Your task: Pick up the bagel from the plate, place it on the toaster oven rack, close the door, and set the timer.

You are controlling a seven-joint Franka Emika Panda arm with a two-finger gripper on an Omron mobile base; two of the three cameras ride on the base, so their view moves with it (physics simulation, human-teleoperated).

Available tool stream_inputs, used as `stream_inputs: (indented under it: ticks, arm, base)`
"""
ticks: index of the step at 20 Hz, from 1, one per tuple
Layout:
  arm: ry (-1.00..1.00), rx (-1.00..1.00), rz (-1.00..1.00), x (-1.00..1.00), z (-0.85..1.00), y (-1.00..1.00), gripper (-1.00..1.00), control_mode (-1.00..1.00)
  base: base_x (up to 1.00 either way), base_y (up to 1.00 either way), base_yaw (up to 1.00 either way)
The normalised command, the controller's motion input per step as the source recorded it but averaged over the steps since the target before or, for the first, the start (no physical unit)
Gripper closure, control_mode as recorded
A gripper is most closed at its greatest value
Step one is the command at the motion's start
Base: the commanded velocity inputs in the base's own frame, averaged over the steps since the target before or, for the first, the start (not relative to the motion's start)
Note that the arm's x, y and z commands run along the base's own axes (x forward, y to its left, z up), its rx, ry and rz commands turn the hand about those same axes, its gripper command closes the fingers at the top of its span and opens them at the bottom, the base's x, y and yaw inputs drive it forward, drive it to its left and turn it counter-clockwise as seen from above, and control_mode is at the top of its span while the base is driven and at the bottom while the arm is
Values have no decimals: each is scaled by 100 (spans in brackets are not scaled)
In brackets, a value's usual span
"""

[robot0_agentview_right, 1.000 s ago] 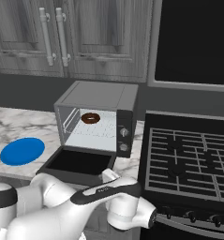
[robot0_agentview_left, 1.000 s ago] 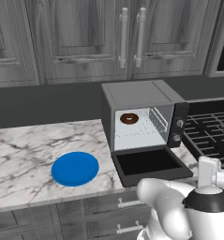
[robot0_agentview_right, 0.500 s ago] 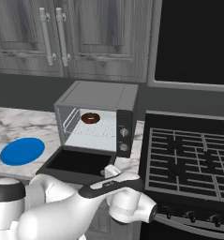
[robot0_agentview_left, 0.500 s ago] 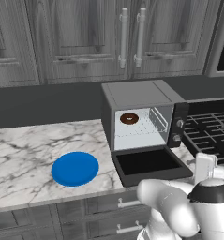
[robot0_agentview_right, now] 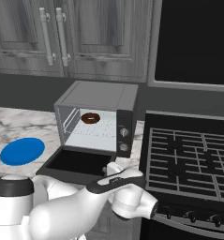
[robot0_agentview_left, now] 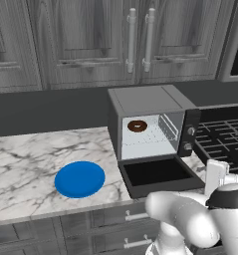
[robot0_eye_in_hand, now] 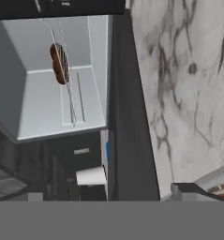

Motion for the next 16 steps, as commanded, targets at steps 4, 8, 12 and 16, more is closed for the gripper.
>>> stream_inputs:
  ticks: [4,8,12,16]
  arm:
    - [0,5,0,0,1,0,-100,-100]
    - [0,5,0,0,7,0,-100,-100]
    - [0,4,0,0,24,0,-100,-100]
    - [0,3,0,0,39,0,-100,-100]
  base:
    - [0,0,0]
    - [0,0,0]
    - [0,0,0]
    - [0,0,0]
